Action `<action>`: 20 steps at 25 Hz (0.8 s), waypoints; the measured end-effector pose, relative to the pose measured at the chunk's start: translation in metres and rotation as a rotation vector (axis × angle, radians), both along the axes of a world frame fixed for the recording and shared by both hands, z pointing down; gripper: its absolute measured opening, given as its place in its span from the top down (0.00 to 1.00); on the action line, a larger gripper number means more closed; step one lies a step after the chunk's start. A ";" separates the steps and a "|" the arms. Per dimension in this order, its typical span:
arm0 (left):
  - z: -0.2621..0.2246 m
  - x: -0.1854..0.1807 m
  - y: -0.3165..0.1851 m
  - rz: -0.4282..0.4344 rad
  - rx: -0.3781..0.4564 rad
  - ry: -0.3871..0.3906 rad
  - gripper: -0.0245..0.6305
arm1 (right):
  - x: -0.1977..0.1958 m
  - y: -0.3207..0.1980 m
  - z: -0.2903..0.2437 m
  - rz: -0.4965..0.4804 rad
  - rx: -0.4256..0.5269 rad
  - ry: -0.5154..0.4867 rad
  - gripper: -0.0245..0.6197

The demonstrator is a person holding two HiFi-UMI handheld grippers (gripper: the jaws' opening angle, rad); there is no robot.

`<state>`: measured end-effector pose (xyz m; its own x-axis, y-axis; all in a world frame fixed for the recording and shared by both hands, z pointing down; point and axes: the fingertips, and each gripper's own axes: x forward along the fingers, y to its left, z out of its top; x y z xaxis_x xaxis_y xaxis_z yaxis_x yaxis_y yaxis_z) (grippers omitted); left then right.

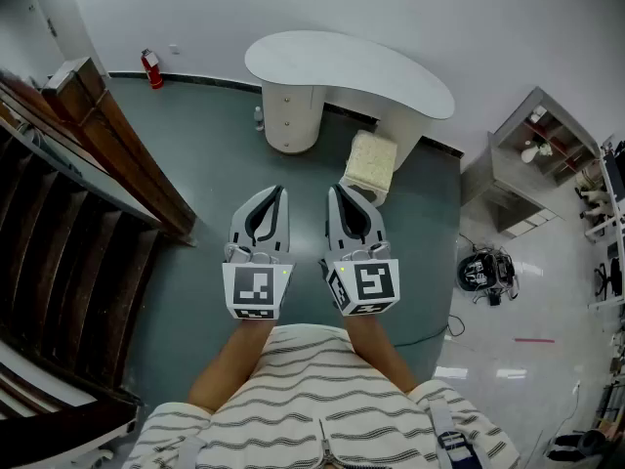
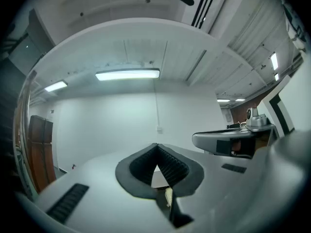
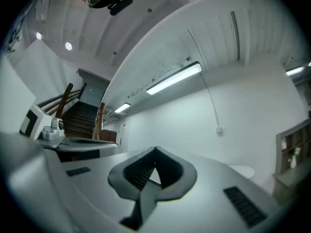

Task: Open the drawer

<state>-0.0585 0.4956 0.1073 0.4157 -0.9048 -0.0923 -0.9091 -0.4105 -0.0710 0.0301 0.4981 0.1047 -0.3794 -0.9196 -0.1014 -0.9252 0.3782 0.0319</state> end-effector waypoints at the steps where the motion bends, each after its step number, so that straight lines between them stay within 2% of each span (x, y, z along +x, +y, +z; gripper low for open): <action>1: 0.000 0.002 0.001 -0.002 0.001 0.000 0.97 | 0.002 0.001 0.000 -0.003 0.000 -0.001 0.94; 11: -0.001 0.031 0.000 -0.037 0.009 -0.004 0.97 | 0.035 -0.002 0.000 -0.029 0.005 -0.011 0.94; 20: 0.007 0.076 0.011 -0.096 0.015 -0.018 0.97 | 0.080 0.000 0.012 -0.062 0.008 -0.020 0.94</action>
<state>0.0174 0.5067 0.1140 0.3287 -0.9392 -0.0993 -0.9428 -0.3202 -0.0930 0.1104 0.4983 0.1168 -0.4334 -0.8936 -0.1170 -0.9005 0.4344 0.0174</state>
